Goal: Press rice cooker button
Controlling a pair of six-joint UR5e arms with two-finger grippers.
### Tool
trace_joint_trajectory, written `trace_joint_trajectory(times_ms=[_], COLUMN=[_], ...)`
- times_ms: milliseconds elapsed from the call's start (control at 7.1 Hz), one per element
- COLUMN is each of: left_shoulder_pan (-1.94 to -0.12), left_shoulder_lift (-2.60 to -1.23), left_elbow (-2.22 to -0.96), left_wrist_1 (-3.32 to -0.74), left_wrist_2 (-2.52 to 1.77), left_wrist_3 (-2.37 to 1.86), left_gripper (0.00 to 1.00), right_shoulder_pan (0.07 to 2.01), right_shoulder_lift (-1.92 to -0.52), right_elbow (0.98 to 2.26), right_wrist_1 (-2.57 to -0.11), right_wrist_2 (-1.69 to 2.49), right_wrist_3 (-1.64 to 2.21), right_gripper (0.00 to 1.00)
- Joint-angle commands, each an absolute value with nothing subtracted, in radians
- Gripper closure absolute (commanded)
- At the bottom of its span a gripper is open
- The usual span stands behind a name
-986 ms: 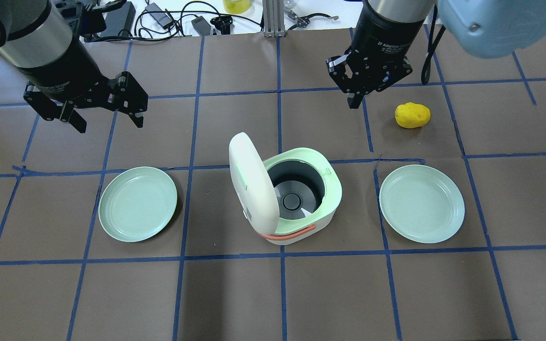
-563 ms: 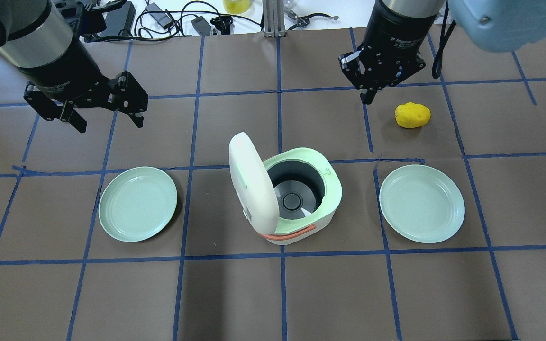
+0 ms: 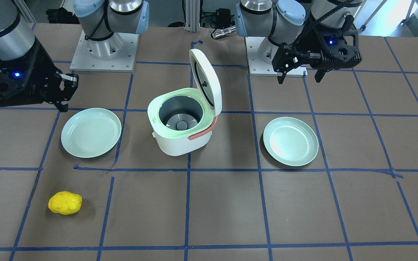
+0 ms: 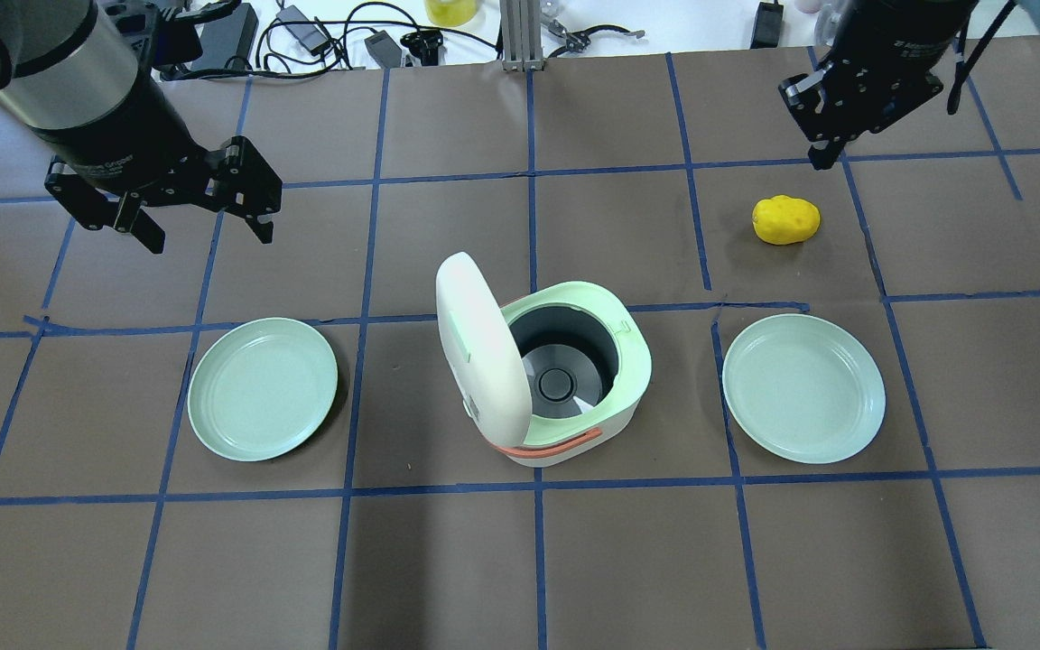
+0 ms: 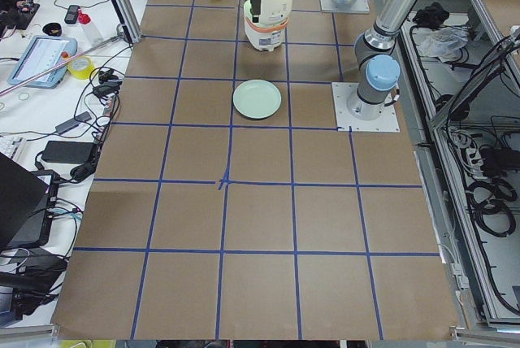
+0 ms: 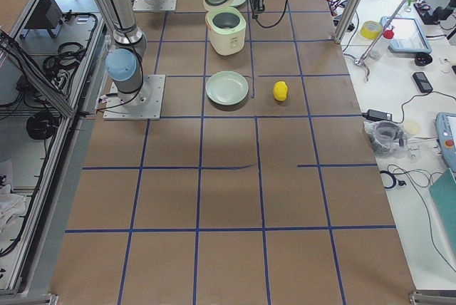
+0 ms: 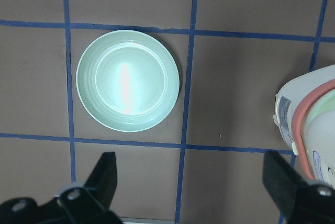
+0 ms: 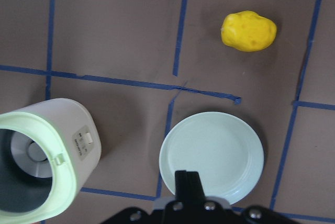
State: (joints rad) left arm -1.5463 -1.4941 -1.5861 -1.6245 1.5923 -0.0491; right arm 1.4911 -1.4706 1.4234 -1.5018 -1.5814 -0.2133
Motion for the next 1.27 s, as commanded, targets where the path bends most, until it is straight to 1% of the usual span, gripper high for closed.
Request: trace_joint_trajectory(times_ms=[0, 282, 423, 704, 1127], left_shoulder_pan=[-1.546, -1.546, -1.546, -1.546, -1.546], left_shoulder_lift=[-1.494, -1.494, -1.494, -1.494, -1.494], left_elbow=[-1.586, -1.586, -1.586, -1.586, -1.586], left_wrist_1=[-1.624, -1.624, -1.624, -1.624, -1.624], left_wrist_2=[1.592, 1.592, 1.592, 1.592, 1.592], left_wrist_3=[-0.049, -0.049, -0.049, -0.049, -0.049], left_gripper=[0.00, 0.00, 0.00, 0.00, 0.00], right_shoulder_pan=[1.480, 1.488, 1.489, 1.520, 1.557], right_shoulder_lift=[-1.495, -1.528, -1.529, -1.571, -1.578], right_elbow=[1.424, 1.434, 1.434, 1.498, 1.506], right_wrist_1=[-1.497, -1.496, -1.491, -1.491, -1.491], right_wrist_2=[-1.638, -1.617, -1.615, -1.589, -1.543], right_wrist_3=[-0.218, -0.096, -0.091, -0.091, -0.087], right_gripper=[0.00, 0.00, 0.00, 0.00, 0.00])
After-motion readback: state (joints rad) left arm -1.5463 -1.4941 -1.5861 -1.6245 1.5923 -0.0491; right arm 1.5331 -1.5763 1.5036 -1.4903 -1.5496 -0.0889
